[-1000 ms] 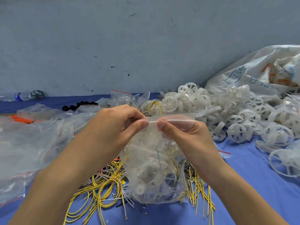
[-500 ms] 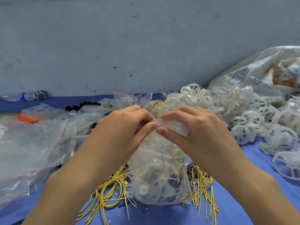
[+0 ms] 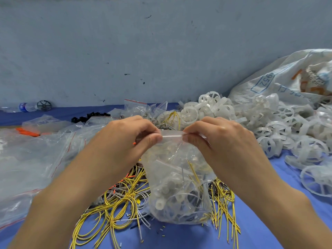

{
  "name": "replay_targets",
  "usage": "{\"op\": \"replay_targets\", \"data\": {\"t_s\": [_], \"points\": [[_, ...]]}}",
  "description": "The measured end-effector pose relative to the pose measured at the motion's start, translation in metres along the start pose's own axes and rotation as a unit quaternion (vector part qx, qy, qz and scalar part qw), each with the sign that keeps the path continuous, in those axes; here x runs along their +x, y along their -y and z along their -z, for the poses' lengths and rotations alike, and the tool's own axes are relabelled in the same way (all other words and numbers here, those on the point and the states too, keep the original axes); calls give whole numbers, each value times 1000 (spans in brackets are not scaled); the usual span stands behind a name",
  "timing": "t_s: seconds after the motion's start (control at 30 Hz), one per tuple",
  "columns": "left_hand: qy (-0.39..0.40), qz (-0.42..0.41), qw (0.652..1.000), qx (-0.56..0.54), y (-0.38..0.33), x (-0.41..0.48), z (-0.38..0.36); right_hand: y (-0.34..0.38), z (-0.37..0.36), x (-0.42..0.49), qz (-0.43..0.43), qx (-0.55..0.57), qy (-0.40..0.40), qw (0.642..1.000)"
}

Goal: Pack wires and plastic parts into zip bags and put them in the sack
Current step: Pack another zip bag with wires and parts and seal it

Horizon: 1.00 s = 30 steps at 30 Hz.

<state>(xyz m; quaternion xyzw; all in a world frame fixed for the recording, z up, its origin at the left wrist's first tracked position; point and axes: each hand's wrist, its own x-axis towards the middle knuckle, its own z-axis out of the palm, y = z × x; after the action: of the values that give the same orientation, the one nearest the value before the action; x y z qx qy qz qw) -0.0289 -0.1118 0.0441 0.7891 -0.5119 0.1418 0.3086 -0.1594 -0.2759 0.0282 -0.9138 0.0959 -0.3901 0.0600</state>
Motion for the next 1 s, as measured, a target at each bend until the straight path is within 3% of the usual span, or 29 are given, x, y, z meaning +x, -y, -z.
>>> {"op": "replay_targets", "data": {"t_s": [0.27,0.7,1.0], "points": [[-15,-43,999,-4,-8,0,-10,11,1,0,13,27,38,999],[-22,-19,999,-14,0,-1,3,4,3,1,-17,41,30,999],[-53,-51,997,-18,-8,0,-9,10,-9,-2,10,85,4,996]]}}
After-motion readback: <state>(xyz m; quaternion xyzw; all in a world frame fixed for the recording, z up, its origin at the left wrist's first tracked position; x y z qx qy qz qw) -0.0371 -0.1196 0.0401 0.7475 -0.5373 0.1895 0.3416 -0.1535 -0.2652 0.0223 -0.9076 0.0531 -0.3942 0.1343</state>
